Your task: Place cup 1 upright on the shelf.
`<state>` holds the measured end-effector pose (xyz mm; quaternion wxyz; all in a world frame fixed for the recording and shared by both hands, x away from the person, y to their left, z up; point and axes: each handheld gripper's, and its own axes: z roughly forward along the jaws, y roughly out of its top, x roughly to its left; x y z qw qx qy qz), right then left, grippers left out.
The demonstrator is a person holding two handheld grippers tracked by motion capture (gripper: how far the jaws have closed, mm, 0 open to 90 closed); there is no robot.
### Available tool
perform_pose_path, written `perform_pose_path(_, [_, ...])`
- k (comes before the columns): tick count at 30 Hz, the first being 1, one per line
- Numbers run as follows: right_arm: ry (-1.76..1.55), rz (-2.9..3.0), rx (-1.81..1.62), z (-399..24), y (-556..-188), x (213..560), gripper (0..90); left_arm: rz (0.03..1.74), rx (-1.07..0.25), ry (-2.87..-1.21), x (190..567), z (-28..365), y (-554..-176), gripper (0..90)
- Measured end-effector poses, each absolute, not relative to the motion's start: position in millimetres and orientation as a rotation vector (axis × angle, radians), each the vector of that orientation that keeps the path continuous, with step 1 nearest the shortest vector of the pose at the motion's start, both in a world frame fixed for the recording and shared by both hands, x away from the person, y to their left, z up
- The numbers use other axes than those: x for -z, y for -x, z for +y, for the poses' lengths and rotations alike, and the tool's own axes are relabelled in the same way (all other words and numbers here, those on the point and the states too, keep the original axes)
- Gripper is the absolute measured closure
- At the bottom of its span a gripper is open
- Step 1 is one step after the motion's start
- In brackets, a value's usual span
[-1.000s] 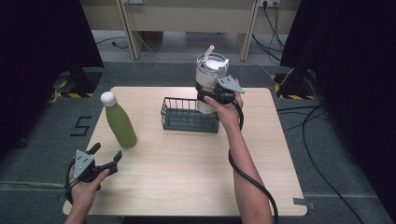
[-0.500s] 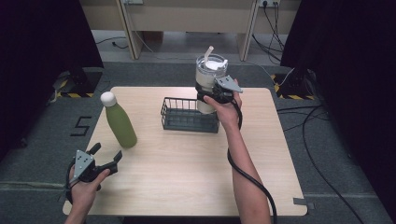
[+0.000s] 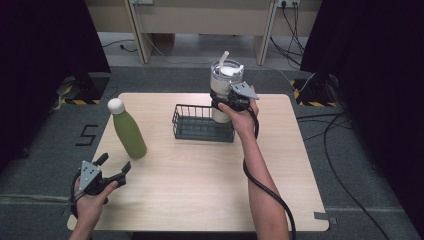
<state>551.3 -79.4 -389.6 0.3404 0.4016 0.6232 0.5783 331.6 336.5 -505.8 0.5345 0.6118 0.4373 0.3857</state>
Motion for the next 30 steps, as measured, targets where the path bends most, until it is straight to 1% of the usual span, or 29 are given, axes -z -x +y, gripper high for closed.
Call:
perform_pose_path(12, [-1.040, 1.633, -1.489, -77.9, -552.0, 395.5, 9.1, 1.040, -0.919, -1.458, 505.6, 336.7, -331.5, 10.9])
perform_pose_path(30, [-1.073, 1.664, -1.459, -73.6, -557.6, 416.2, 9.1, 1.039, -0.917, -1.456, 505.6, 336.7, -331.4, 11.4])
